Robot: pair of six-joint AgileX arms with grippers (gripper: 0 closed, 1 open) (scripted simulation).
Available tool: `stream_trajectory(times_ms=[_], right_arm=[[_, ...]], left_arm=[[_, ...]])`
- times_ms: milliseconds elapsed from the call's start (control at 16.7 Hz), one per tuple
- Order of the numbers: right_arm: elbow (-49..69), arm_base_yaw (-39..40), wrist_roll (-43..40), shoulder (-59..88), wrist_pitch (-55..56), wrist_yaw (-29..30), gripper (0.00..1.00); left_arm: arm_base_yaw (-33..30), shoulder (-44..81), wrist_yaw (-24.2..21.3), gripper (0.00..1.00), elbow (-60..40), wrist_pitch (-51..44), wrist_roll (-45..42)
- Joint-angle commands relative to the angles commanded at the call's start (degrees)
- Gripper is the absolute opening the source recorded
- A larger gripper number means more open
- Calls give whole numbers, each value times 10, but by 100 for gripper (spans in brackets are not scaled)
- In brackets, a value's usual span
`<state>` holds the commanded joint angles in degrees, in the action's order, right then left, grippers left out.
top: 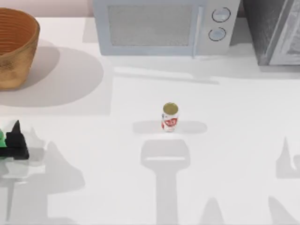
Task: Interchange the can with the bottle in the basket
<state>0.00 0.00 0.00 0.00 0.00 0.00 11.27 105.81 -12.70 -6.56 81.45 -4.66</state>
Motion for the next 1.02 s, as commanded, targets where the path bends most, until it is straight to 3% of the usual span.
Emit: stream_trajectory(times_ms=[300, 1020], right_arm=[[0, 0, 0, 0, 0, 0, 100], [0, 0, 0, 0, 0, 0, 100]], left_arm=[[-1, 5, 1, 100, -2, 3, 0], [-1, 5, 1, 10, -2, 3, 0]])
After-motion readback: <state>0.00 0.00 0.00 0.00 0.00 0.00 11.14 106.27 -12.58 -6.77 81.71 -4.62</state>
